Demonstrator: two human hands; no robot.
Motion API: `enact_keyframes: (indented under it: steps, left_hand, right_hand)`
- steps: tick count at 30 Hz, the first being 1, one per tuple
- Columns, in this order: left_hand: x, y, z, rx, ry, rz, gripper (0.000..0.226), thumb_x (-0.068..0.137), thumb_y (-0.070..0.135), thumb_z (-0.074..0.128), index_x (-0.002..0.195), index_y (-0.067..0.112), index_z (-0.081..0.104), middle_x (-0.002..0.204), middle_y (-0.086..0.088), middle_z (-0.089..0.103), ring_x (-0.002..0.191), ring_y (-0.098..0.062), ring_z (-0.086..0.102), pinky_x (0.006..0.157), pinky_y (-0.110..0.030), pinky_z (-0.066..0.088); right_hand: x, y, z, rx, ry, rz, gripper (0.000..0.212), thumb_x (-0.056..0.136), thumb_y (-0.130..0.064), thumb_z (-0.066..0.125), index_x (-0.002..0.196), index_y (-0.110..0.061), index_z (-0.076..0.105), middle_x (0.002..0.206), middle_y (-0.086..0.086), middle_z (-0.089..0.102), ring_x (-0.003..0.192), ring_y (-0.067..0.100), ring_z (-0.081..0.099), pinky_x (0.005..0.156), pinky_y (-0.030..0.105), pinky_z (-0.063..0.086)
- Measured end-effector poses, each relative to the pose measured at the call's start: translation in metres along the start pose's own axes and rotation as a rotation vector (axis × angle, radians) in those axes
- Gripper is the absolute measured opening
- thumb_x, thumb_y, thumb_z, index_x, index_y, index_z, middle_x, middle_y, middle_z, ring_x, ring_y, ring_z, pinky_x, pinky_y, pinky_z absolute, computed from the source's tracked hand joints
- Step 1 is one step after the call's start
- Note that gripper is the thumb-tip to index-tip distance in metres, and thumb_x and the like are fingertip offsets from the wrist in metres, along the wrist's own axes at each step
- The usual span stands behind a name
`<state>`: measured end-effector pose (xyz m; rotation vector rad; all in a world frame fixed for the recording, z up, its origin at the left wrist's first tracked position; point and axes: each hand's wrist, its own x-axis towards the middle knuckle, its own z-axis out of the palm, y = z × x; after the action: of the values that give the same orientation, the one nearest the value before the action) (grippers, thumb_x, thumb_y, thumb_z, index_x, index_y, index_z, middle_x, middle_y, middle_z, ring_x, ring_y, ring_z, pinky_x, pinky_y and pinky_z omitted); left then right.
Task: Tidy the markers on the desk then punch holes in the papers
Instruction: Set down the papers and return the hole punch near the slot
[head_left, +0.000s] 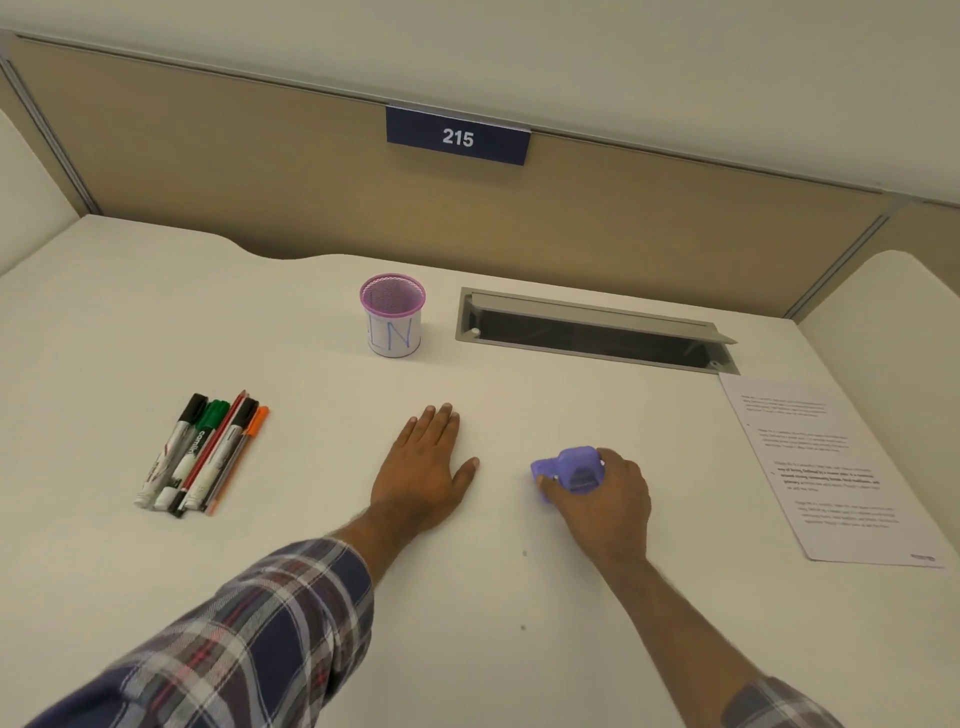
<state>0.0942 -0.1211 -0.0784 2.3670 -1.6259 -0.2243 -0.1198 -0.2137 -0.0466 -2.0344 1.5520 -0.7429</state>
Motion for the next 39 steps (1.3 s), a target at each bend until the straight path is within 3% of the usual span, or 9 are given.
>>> enact_keyframes:
  steps: [5, 12, 16, 23, 34, 39]
  left_hand:
    - [0.0, 0.001, 0.001, 0.005, 0.007, 0.009, 0.074, 0.097, 0.059, 0.016, 0.156, 0.018, -0.001, 0.164, 0.003, -0.006, 0.151, -0.013, -0.009, 0.123, -0.033, -0.002]
    - [0.002, 0.001, 0.002, -0.003, 0.015, -0.011, 0.075, 0.096, 0.06, 0.015, 0.156, 0.019, -0.004, 0.164, 0.005, -0.01, 0.15, -0.011, -0.012, 0.122, -0.031, -0.007]
    - [0.002, 0.001, 0.002, 0.0, 0.019, -0.014, 0.075, 0.096, 0.059, 0.016, 0.156, 0.018, -0.003, 0.164, 0.005, -0.01, 0.15, -0.011, -0.012, 0.122, -0.031, -0.008]
    - [0.004, 0.001, 0.001, -0.007, 0.014, -0.012, 0.075, 0.096, 0.059, 0.015, 0.156, 0.017, -0.001, 0.164, 0.003, -0.007, 0.151, -0.013, -0.011, 0.122, -0.032, -0.006]
    - [0.003, 0.002, 0.0, -0.014, 0.024, -0.012, 0.075, 0.096, 0.058, 0.018, 0.156, 0.016, 0.003, 0.165, 0.002, -0.005, 0.151, -0.014, -0.009, 0.123, -0.033, -0.004]
    - [0.003, 0.002, 0.0, -0.019, 0.018, -0.015, 0.075, 0.097, 0.058, 0.018, 0.156, 0.016, 0.003, 0.165, 0.003, -0.005, 0.151, -0.013, -0.01, 0.123, -0.033, -0.005]
  right_hand:
    - [0.044, -0.035, 0.016, -0.025, 0.08, 0.09, 0.06, 0.058, -0.055, 0.08, 0.098, -0.015, 0.061, 0.092, -0.001, 0.061, 0.085, 0.021, 0.057, 0.078, 0.036, 0.05]
    - [0.114, -0.06, 0.04, -0.126, 0.082, 0.249, 0.071, 0.066, -0.059, 0.075, 0.112, -0.008, 0.058, 0.109, 0.009, 0.062, 0.098, 0.026, 0.06, 0.083, 0.037, 0.049]
    - [0.139, -0.067, 0.052, -0.142, 0.043, 0.248, 0.076, 0.066, -0.059, 0.075, 0.118, -0.008, 0.055, 0.117, 0.011, 0.061, 0.107, 0.029, 0.058, 0.09, 0.039, 0.047]
    - [0.166, -0.077, 0.07, -0.243, 0.009, 0.24, 0.081, 0.066, -0.062, 0.073, 0.121, -0.006, 0.052, 0.119, 0.013, 0.059, 0.106, 0.028, 0.058, 0.086, 0.037, 0.048]
    - [0.173, -0.08, 0.082, -0.369, -0.037, 0.25, 0.085, 0.07, -0.062, 0.07, 0.129, -0.007, 0.042, 0.127, 0.015, 0.049, 0.114, 0.029, 0.051, 0.093, 0.04, 0.042]
    - [0.169, -0.075, 0.079, -0.361, -0.097, 0.277, 0.107, 0.064, -0.077, 0.062, 0.14, -0.008, 0.033, 0.14, 0.015, 0.042, 0.126, 0.032, 0.044, 0.101, 0.045, 0.037]
